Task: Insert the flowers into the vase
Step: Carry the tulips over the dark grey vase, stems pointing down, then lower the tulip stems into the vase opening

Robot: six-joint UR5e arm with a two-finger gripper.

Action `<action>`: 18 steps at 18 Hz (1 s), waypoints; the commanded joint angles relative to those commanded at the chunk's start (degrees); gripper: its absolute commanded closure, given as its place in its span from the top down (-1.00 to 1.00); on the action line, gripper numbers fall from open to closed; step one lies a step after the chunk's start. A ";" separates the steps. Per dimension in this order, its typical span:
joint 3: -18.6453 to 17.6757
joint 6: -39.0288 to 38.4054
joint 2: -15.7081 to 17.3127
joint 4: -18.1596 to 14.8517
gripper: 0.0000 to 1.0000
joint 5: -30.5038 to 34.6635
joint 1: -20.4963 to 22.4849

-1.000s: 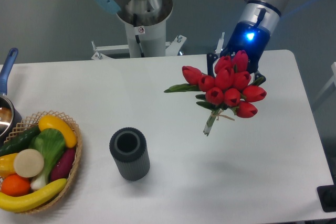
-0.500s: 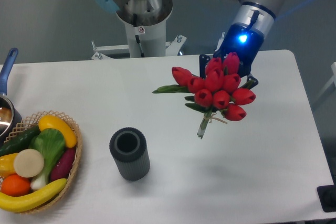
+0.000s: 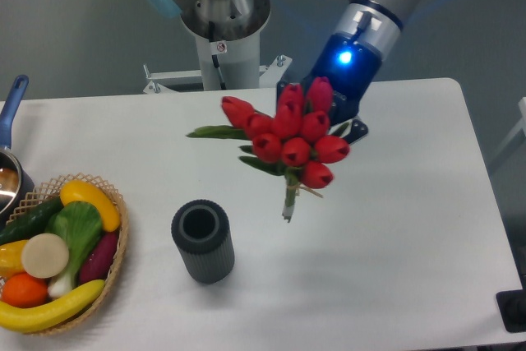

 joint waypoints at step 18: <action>1.67 -6.24 -0.35 0.70 -0.35 -1.85 -5.89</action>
